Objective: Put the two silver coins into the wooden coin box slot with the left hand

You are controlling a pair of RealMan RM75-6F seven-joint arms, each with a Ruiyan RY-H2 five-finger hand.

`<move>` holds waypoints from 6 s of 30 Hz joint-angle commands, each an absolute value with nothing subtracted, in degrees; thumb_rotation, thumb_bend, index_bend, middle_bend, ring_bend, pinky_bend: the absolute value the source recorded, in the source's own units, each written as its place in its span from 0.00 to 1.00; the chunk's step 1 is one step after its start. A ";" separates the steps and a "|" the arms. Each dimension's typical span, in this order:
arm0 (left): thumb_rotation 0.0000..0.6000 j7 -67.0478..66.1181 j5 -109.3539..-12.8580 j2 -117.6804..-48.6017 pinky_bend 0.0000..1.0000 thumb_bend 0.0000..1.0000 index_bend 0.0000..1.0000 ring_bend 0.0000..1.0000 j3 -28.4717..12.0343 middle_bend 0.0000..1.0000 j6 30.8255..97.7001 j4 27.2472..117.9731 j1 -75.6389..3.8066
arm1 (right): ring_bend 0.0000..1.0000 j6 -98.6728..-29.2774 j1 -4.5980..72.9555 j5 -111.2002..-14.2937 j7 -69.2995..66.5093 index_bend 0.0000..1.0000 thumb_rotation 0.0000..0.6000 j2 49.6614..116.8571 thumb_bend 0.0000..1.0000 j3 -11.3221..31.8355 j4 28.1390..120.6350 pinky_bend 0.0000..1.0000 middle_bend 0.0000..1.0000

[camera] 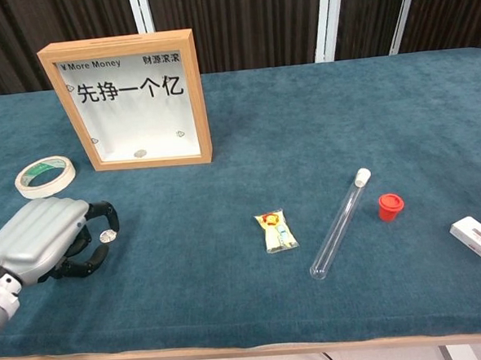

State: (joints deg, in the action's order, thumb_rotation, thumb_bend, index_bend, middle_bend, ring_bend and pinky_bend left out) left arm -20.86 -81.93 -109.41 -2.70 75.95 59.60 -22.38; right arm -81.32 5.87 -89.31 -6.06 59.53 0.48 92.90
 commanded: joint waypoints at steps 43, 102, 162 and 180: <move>1.00 -23.17 -81.04 -109.52 1.00 0.42 0.42 1.00 -4.46 1.00 73.39 59.04 -22.45 | 0.00 -81.53 5.79 -89.81 -5.71 0.00 1.00 59.63 0.12 0.28 92.98 0.00 0.00; 1.00 -20.43 -82.99 -107.61 1.00 0.46 0.62 1.00 -6.70 1.00 76.77 61.69 -23.80 | 0.00 -80.11 6.08 -88.72 -5.10 0.00 1.00 59.22 0.12 0.22 93.54 0.00 0.00; 1.00 -23.13 -35.88 -76.19 1.00 0.46 0.59 1.00 -26.54 1.00 54.89 86.49 -53.88 | 0.00 -78.34 6.45 -83.58 -8.37 0.00 1.00 58.28 0.12 2.75 92.78 0.00 0.00; 1.00 -23.44 -36.23 -77.89 1.00 0.45 0.58 1.00 -23.70 1.00 56.91 85.88 -55.77 | 0.00 -78.85 6.15 -83.96 -9.34 0.00 1.00 57.97 0.12 2.81 92.73 0.00 0.00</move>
State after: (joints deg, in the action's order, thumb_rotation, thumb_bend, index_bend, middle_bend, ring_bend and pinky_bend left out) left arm -23.43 -36.23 -77.90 -23.70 56.90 85.89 -55.76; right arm -78.84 6.15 -83.96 -9.34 57.97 2.81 92.72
